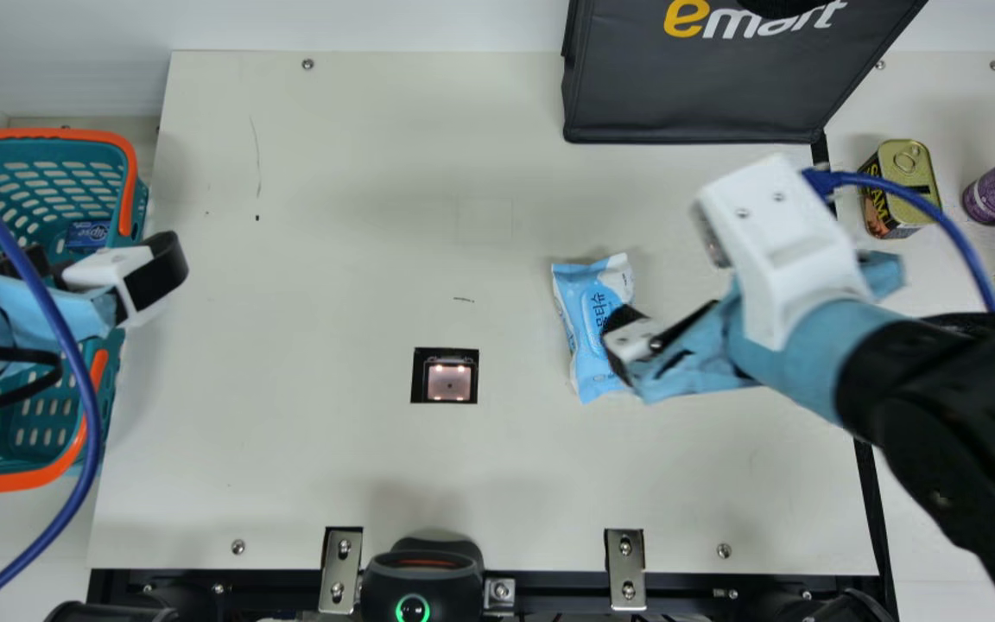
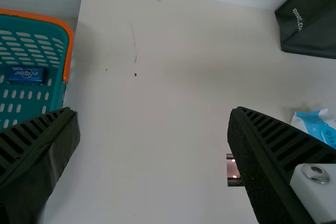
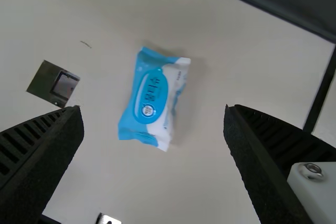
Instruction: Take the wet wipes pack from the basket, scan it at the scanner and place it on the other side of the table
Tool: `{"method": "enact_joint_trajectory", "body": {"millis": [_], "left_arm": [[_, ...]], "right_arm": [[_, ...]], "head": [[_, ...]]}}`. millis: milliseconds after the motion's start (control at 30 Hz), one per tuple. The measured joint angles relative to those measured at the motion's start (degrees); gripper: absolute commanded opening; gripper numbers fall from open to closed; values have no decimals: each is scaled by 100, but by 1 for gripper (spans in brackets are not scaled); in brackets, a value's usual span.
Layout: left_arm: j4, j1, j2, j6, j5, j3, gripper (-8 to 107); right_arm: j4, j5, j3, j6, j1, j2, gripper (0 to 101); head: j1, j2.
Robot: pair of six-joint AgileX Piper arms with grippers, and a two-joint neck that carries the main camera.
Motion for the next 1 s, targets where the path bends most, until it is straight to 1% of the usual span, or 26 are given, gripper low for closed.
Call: {"method": "enact_joint_trajectory", "body": {"millis": [100,267,500,600,800,1000], "left_arm": [[0,0,0,0,0,0,90],[0,0,0,0,0,0,90],[0,0,0,0,0,0,90],[0,0,0,0,0,0,90],[0,0,0,0,0,0,90],[0,0,0,0,0,0,90]], "right_arm": [[-107,-77,-22,478,374,337,95],[-314,-259,20,1231,764,874,95],[-653,-424,210,2248,958,1416,95],[-750,-519,300,2562,965,1598,95],[-774,-693,512,2918,866,1874,95],[-666,-959,734,2887,670,2098,95]], "head": [[0,0],[0,0],[0,0],[0,0],[0,0],[0,0]]}}
